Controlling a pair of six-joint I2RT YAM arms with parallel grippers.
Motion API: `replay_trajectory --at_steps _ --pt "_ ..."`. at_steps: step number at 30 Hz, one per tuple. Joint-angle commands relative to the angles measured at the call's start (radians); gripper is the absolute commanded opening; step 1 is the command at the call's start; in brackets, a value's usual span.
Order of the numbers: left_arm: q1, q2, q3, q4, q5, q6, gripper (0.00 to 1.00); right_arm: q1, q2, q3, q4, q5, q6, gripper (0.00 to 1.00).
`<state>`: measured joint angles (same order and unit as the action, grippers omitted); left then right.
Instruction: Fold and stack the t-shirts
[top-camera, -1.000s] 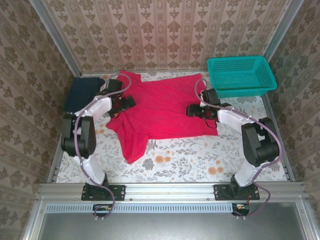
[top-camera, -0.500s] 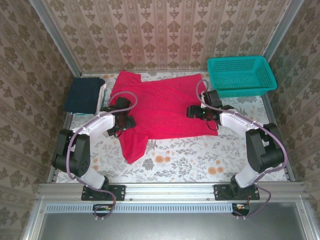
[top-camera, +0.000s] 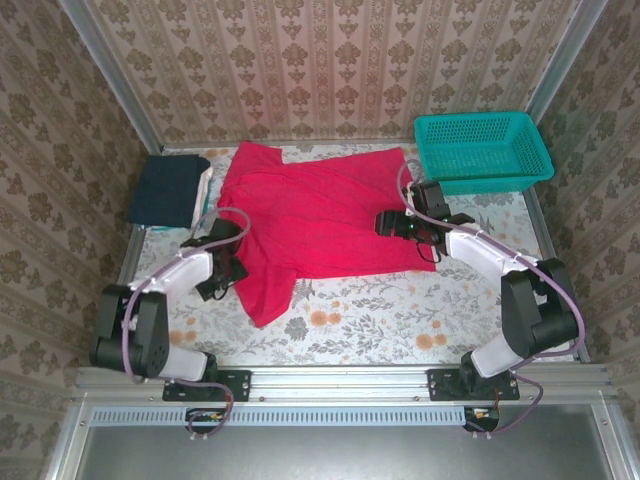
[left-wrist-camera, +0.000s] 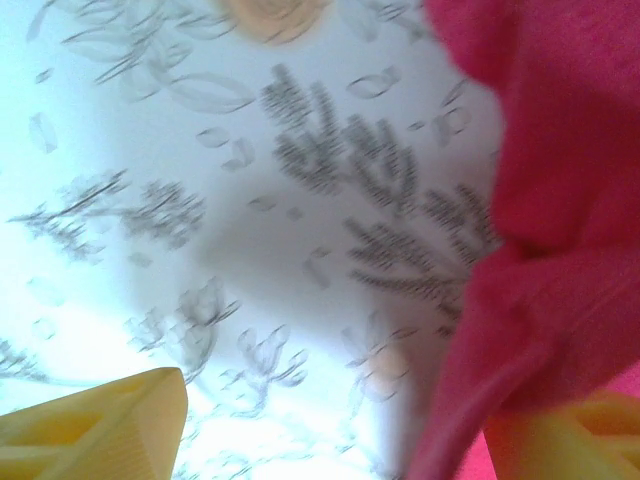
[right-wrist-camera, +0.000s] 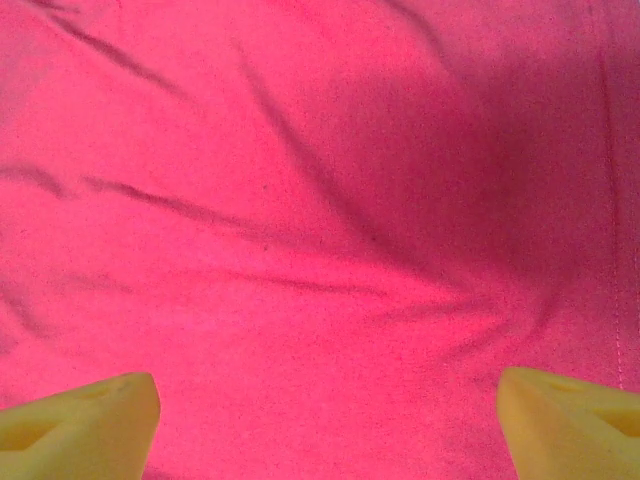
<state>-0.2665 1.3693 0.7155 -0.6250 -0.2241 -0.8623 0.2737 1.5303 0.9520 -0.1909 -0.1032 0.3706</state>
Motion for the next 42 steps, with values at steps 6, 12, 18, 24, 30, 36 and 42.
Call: replay_trajectory --at_steps 6,12,18,24,30,36,42 --pt "0.142 -0.271 -0.226 -0.001 0.101 -0.099 0.78 -0.001 -0.040 -0.029 -0.030 0.025 -0.001 0.89" --pt "0.228 -0.349 -0.227 -0.030 0.165 -0.033 0.79 0.000 -0.051 -0.029 -0.034 0.013 -0.003 0.89" --pt "0.186 -0.425 -0.160 0.004 0.252 0.018 0.78 -0.002 -0.064 -0.039 -0.032 0.017 0.006 0.89" --pt "0.171 -0.330 -0.138 0.136 0.385 0.114 0.72 -0.004 -0.059 -0.053 -0.019 0.010 0.020 0.88" --pt "0.171 -0.202 -0.163 0.246 0.500 0.101 0.61 -0.010 -0.063 -0.058 -0.023 0.015 0.020 0.88" --pt "0.168 -0.195 -0.182 0.266 0.479 0.104 0.49 -0.010 -0.064 -0.065 -0.022 0.014 0.021 0.88" --pt "0.184 -0.154 -0.170 0.249 0.425 0.134 0.47 -0.012 -0.062 -0.065 -0.022 0.010 0.028 0.88"
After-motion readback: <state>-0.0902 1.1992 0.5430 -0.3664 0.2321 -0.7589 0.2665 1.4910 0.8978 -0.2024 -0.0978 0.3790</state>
